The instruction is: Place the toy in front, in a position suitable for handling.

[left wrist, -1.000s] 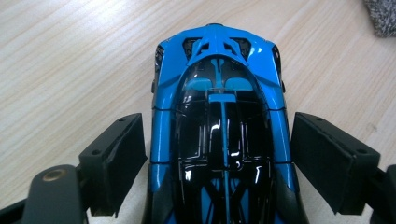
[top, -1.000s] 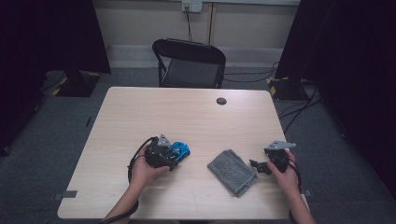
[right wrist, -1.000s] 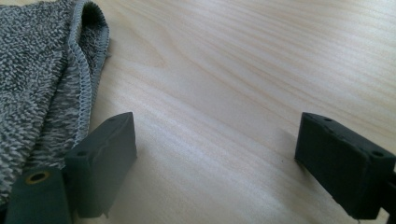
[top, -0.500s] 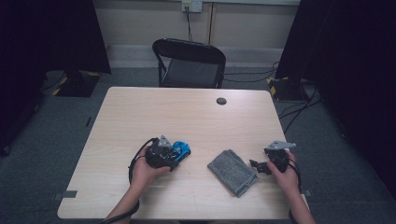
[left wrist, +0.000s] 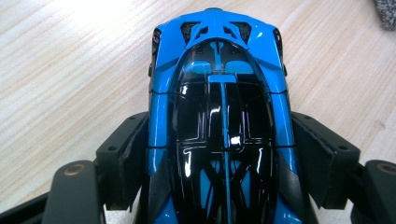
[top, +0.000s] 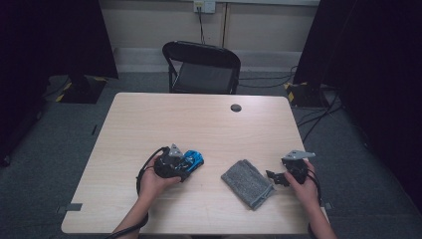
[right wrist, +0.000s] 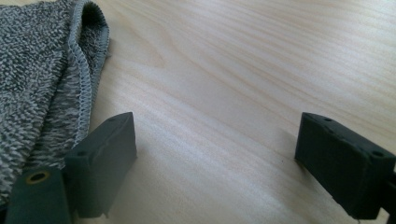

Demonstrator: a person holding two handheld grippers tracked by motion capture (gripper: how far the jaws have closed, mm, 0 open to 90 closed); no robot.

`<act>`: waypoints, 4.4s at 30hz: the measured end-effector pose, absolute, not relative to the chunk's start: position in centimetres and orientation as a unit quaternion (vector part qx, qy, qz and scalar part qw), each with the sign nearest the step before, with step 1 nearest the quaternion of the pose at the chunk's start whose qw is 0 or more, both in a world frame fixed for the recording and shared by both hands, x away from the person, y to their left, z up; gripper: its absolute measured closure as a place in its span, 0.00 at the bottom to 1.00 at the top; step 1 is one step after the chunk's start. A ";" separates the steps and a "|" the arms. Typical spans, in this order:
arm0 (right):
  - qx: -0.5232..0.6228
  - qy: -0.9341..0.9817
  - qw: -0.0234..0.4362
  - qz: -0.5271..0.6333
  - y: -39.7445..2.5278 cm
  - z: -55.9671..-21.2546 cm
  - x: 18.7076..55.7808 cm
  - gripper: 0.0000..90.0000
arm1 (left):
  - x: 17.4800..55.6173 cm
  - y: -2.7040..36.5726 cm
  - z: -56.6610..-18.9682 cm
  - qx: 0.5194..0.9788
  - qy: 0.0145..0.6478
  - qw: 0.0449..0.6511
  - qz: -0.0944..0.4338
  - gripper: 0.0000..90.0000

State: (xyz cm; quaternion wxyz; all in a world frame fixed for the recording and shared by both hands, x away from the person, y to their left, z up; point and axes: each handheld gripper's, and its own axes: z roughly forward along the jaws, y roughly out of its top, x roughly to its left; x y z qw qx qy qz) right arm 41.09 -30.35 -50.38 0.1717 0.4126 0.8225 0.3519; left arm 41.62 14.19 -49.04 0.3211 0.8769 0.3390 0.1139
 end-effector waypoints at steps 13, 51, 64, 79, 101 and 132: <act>0.412 0.822 0.171 0.352 -30.4 -50.4 41.1 0.13 | 41.4 14.3 -48.1 0.883 0.326 0.318 0.117 0.31; 0.412 0.822 0.171 0.352 -30.4 -50.4 41.1 0.13 | 45.2 10.9 -46.7 0.868 0.337 0.340 0.133 0.31; 0.412 0.822 0.171 0.353 -30.4 -50.4 41.1 0.13 | 45.9 9.1 -48.8 0.870 0.336 0.335 0.132 0.31; 0.412 0.822 0.171 0.352 -30.3 -50.4 41.1 0.13 | 45.9 9.3 -49.0 0.868 0.342 0.337 0.126 0.31; 0.412 0.823 0.171 0.352 -30.3 -50.4 41.1 0.13 | 45.9 9.5 -48.9 0.863 0.349 0.343 0.127 0.27; 0.415 0.821 0.173 0.351 -30.3 -50.4 41.0 0.13 | 42.6 12.1 -49.8 0.864 0.342 0.343 0.136 0.19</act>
